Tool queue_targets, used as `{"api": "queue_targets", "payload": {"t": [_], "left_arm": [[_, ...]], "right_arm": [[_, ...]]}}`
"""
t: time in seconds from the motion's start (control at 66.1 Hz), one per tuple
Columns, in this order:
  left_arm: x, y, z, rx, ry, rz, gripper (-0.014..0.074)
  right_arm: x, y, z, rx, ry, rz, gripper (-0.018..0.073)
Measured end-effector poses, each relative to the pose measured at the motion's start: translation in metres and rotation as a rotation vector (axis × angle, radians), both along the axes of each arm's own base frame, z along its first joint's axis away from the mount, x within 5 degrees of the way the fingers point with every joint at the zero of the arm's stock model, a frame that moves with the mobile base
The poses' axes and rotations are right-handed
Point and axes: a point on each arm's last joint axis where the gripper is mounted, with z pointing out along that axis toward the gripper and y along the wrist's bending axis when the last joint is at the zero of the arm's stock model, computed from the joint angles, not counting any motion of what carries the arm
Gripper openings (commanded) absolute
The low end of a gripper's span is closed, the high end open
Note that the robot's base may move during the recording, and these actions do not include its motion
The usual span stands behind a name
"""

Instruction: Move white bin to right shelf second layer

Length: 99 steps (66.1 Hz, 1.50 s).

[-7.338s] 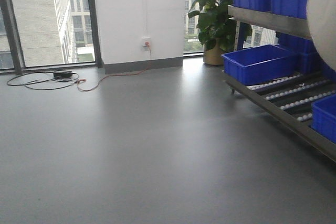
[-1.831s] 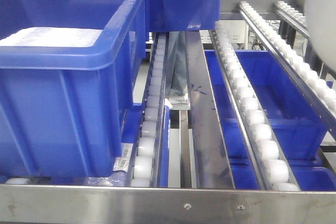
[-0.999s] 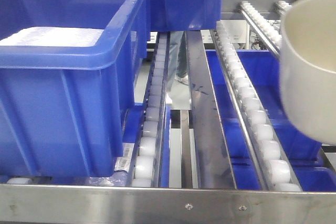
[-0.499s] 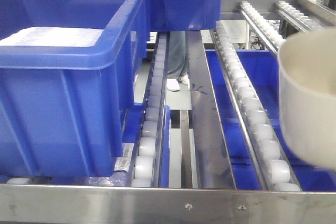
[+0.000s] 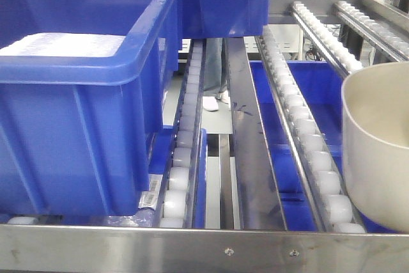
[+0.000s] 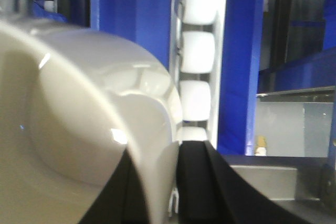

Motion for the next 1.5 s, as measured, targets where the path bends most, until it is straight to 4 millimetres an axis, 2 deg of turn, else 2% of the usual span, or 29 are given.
{"api": "queue_targets", "payload": {"t": [0.56, 0.666, 0.772, 0.847, 1.135, 1.362, 1.422, 1.498], "left_arm": [[0.0, 0.0, 0.0, 0.0, 0.0, 0.0, 0.0085], [0.0, 0.0, 0.0, 0.0, 0.0, 0.0, 0.0085], [0.0, 0.0, 0.0, 0.0, 0.0, 0.0, 0.0085], [0.0, 0.0, 0.0, 0.0, 0.0, 0.0, 0.0085], [0.0, 0.0, 0.0, 0.0, 0.0, 0.0, 0.0085], [0.0, 0.0, 0.0, 0.0, 0.0, 0.0, 0.0085], [0.0, 0.0, 0.0, 0.0, 0.0, 0.0, 0.0085], [0.0, 0.0, 0.0, 0.0, 0.0, 0.0, 0.0085]], "right_arm": [[-0.003, -0.001, -0.004, -0.007, 0.009, 0.002, 0.0069], [-0.002, -0.001, -0.004, -0.006, 0.004, 0.003, 0.0225], [0.0, 0.0, -0.004, 0.007, -0.019, 0.001, 0.0489], [0.0, 0.0, 0.0, 0.016, -0.051, 0.001, 0.0557], [-0.006, 0.0, 0.022, 0.045, -0.182, 0.001, 0.056], [-0.026, -0.002, 0.054, 0.067, -0.333, 0.002, 0.0554], [-0.037, -0.004, 0.068, 0.078, -0.403, 0.002, 0.0512], [-0.056, -0.006, 0.086, 0.092, -0.507, 0.003, 0.0372]]}}
